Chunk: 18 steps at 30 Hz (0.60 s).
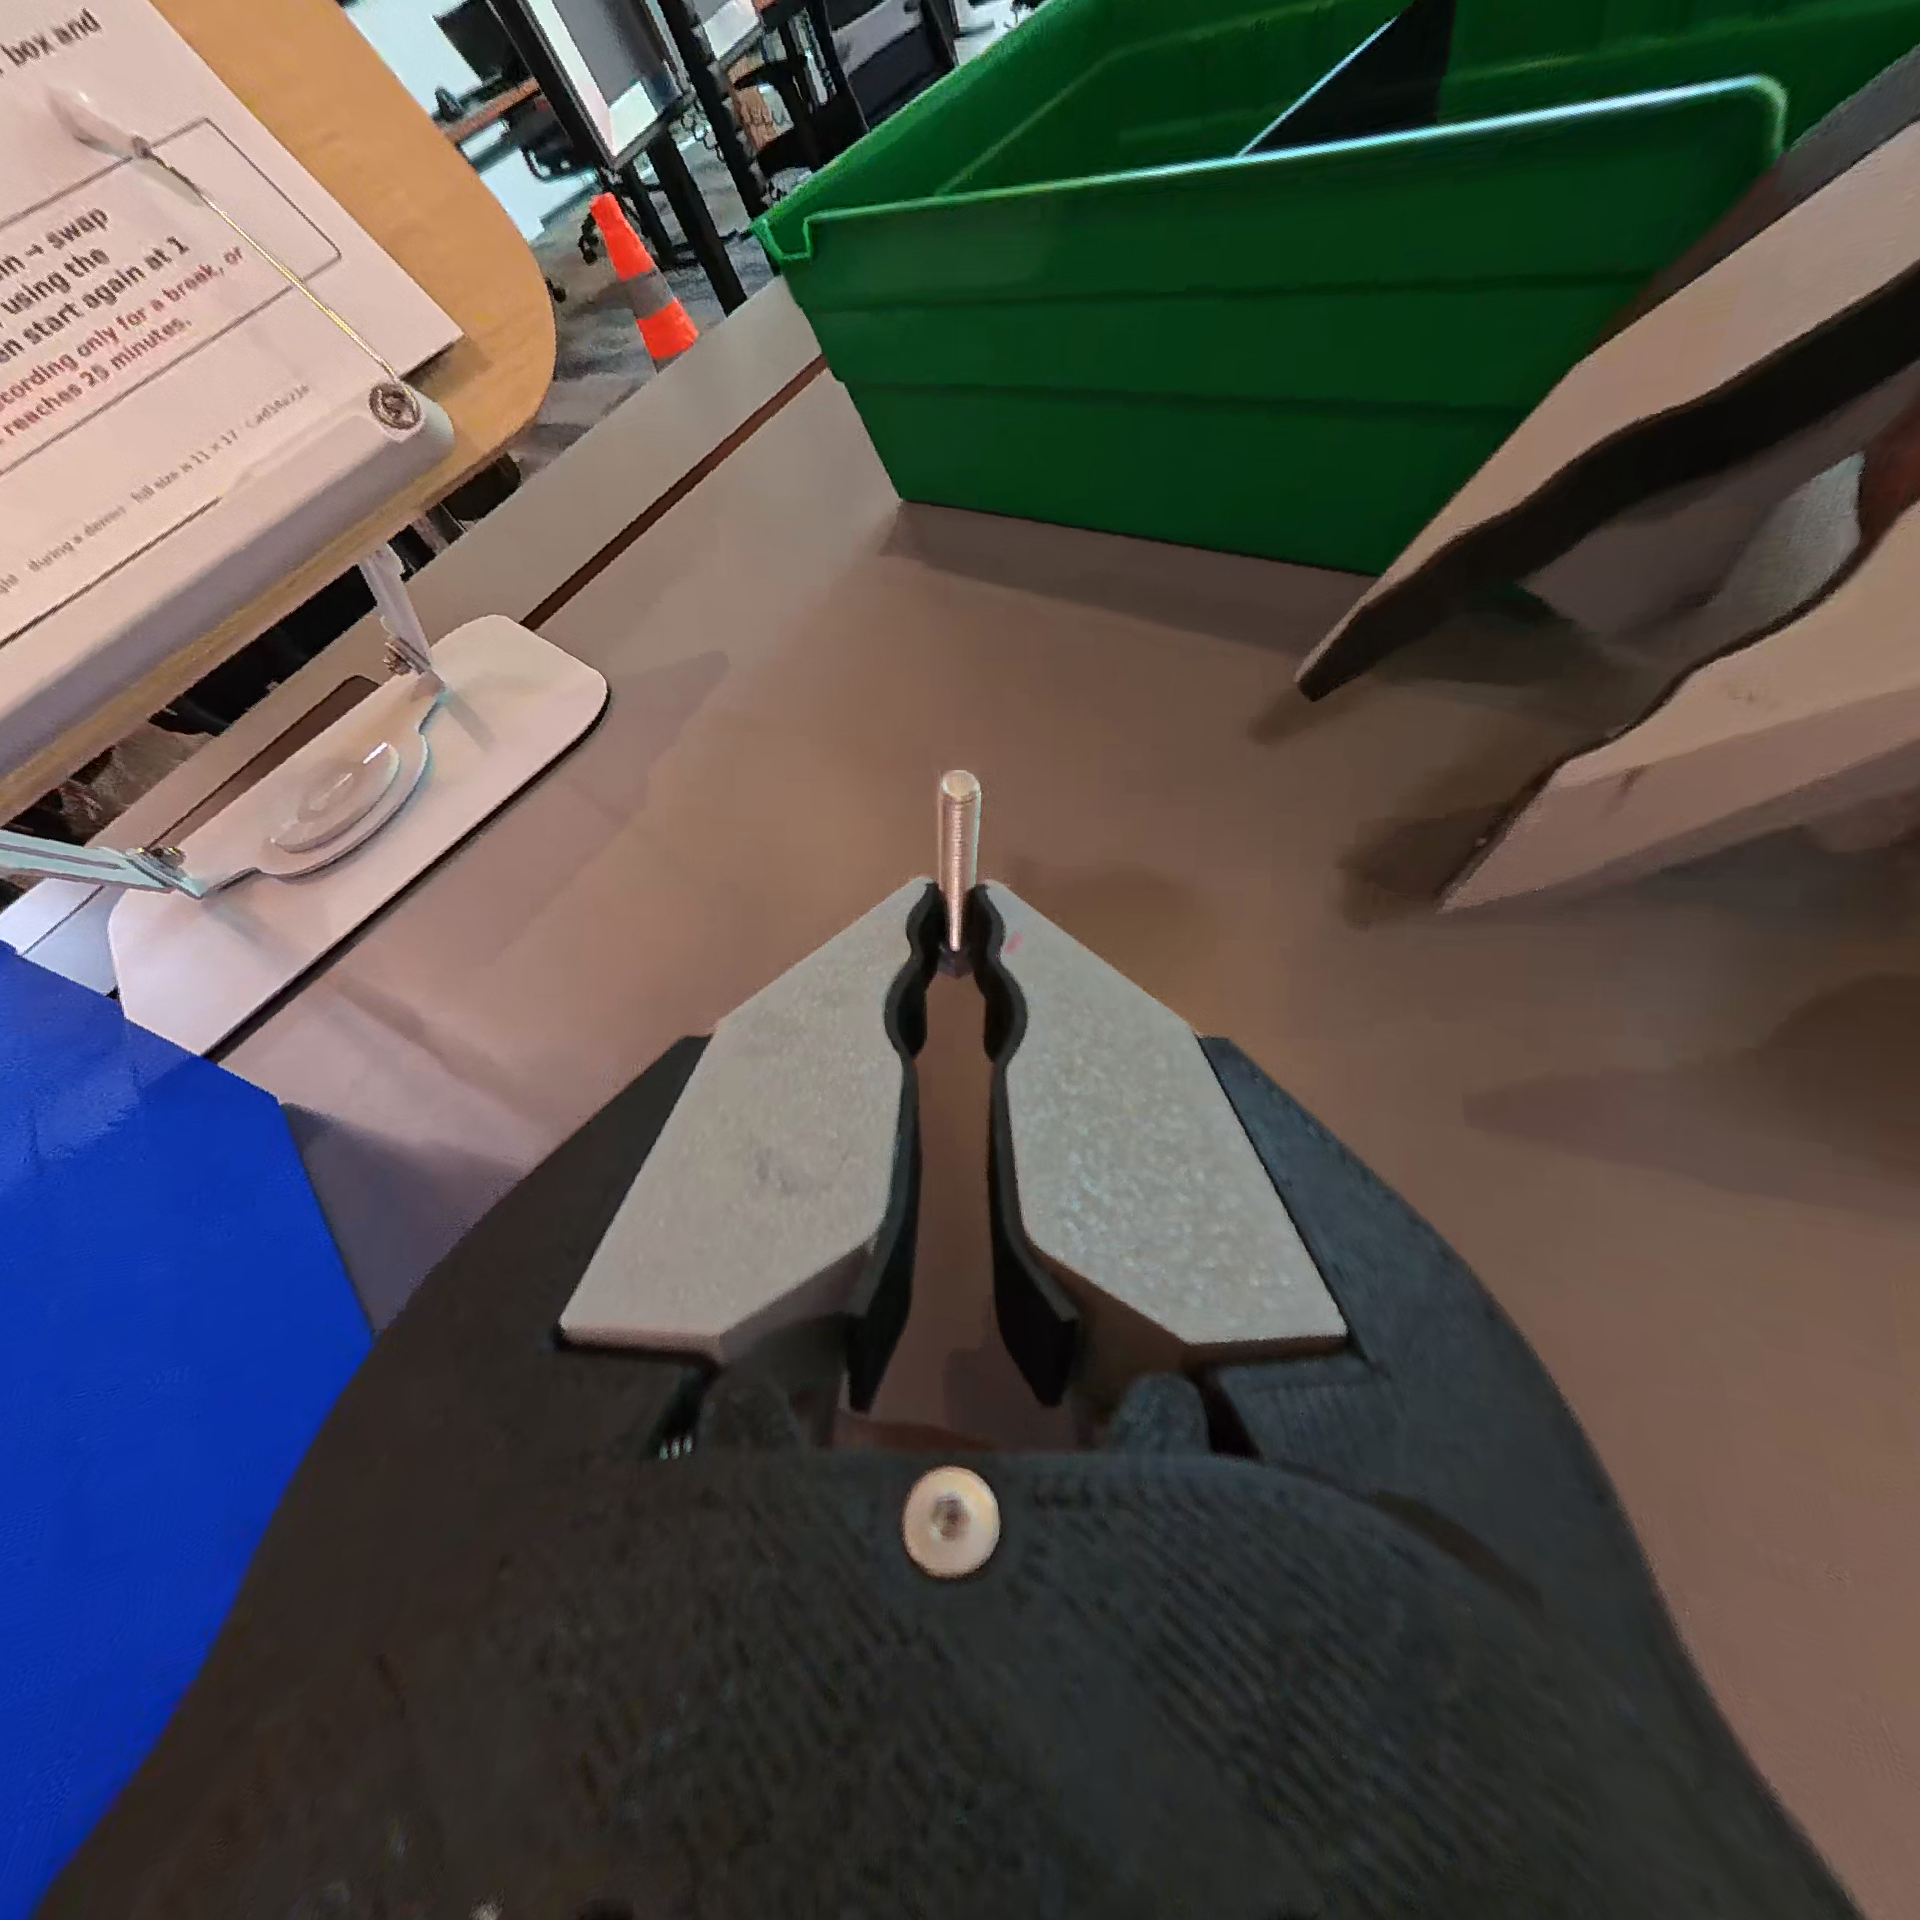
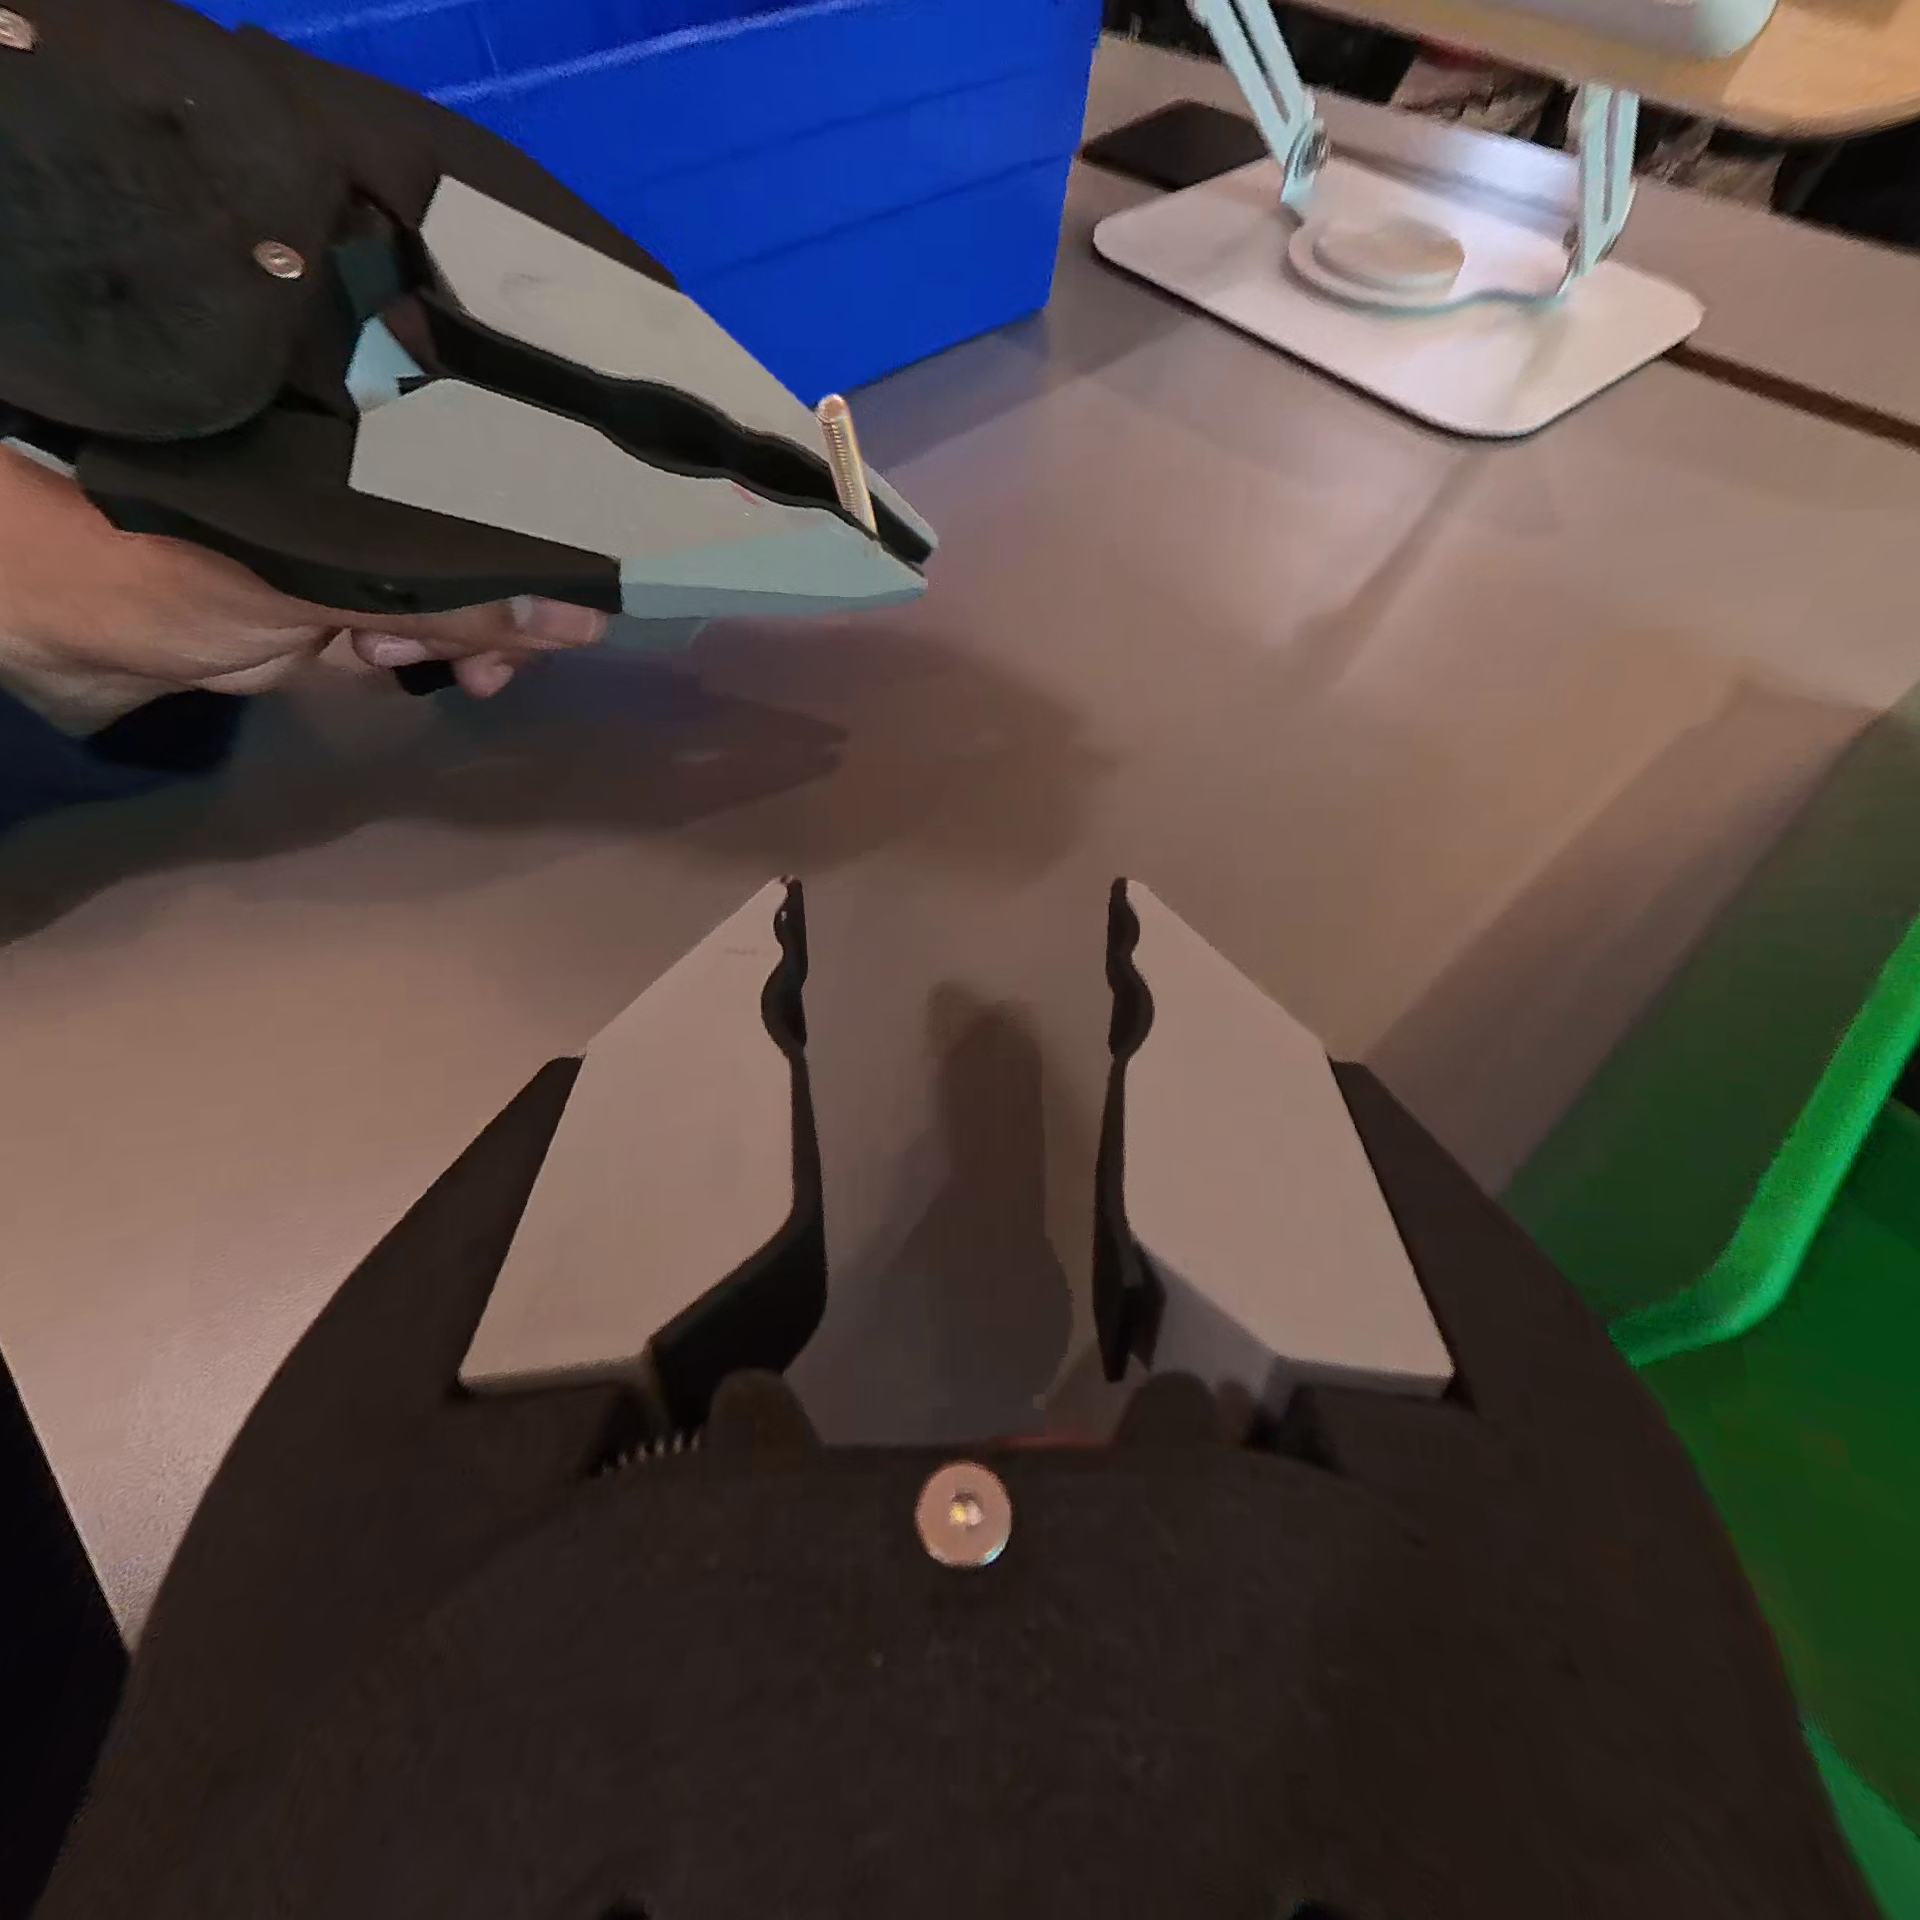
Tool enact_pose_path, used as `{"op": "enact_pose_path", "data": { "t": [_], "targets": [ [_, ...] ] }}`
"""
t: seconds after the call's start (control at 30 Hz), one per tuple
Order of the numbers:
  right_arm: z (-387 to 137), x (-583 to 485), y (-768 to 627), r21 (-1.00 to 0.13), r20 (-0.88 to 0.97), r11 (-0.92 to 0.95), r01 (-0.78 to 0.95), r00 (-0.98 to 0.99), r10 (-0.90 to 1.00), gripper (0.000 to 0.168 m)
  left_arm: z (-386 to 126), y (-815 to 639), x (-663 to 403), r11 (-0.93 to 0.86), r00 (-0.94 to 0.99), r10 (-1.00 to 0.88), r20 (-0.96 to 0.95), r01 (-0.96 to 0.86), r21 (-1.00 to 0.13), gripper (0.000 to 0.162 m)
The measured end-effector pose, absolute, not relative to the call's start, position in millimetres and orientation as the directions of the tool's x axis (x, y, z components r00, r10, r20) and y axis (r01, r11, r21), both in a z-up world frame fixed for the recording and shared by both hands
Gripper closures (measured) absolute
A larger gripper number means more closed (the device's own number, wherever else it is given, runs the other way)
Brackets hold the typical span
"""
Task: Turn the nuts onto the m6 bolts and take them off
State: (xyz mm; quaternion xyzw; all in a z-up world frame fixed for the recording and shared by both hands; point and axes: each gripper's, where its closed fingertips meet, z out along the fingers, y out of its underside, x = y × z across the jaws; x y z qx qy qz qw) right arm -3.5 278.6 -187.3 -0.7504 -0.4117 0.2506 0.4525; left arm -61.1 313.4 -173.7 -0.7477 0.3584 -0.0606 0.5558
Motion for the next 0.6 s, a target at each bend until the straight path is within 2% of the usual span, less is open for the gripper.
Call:
{"op": "enact_pose_path", "data": {
  "t": [0.1,0.37,0.5,0.6],
  "targets": [
    [-195,-7,280,-0.862,-0.024,-0.280,0.422,0.518,0.855,0.115,-175,311,-58,-0.119,0.719,-0.624,-0.306,-0.475,-0.872,0.160],
    [-210,-9,281,-0.808,-0.003,-0.308,0.502,0.520,0.854,0.099,-178,310,-67,-0.118,0.716,-0.612,-0.338,-0.504,-0.855,0.159],
    [-223,-8,282,-0.757,-0.002,-0.348,0.553,0.530,0.848,0.099,-181,312,-69,-0.132,0.717,-0.611,-0.337,-0.512,-0.849,0.159],
    [-222,-8,281,-0.760,0.002,-0.338,0.556,0.522,0.853,0.097,-182,313,-70,-0.137,0.718,-0.606,-0.342,-0.517,-0.845,0.159]
  ]
}}
